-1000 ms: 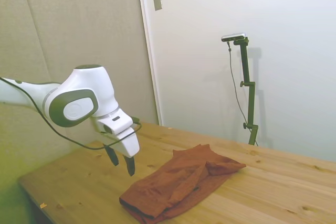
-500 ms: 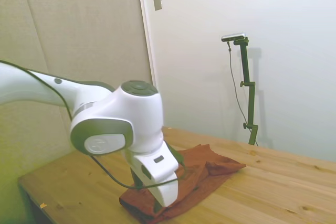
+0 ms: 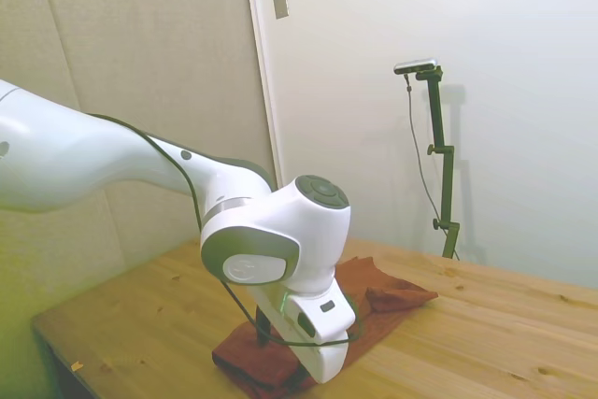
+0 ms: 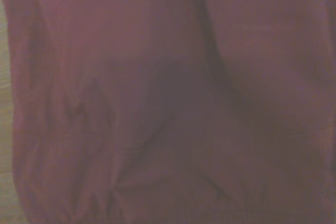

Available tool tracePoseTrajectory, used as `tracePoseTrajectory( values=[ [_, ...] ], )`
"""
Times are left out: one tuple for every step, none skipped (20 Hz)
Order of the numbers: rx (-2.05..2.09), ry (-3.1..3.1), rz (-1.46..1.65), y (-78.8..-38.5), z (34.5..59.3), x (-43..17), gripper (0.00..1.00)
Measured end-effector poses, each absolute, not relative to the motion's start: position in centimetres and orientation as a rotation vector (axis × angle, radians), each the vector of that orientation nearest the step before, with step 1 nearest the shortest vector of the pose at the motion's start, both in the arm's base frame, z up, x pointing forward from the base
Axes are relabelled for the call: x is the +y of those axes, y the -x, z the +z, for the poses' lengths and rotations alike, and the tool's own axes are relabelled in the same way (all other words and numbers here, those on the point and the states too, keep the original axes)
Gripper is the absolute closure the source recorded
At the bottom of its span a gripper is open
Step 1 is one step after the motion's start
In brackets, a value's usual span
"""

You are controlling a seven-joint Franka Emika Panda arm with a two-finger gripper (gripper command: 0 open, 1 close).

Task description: Unfold the shorts

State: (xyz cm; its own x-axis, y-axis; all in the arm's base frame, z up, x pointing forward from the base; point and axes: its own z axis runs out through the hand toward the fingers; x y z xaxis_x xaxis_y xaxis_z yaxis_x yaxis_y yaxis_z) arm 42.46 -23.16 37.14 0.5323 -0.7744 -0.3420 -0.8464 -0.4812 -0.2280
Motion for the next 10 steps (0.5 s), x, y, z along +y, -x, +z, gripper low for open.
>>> tracePoseTrajectory(
  values=[
    [1.318, 2.406, 0.282, -42.5, 37.0, -22.84, 1.0],
    [1.309, 2.406, 0.285, -42.56, 36.95, -22.69, 1.0],
    [1.307, 2.404, 0.286, -42.62, 36.92, -22.65, 1.0],
    [1.306, 2.404, 0.286, -42.64, 36.86, -22.66, 1.0],
    [1.304, 2.405, 0.289, -42.66, 36.76, -22.68, 1.0],
    [1.304, 2.405, 0.291, -42.65, 36.64, -22.72, 1.0],
    [1.303, 2.404, 0.293, -42.65, 36.52, -22.76, 1.0],
    [1.303, 2.404, 0.296, -42.64, 36.4, -22.82, 1.0],
    [1.305, 2.403, 0.298, -42.61, 36.3, -22.89, 1.0],
    [1.306, 2.403, 0.299, -42.59, 36.24, -22.95, 1.0]
  ],
)
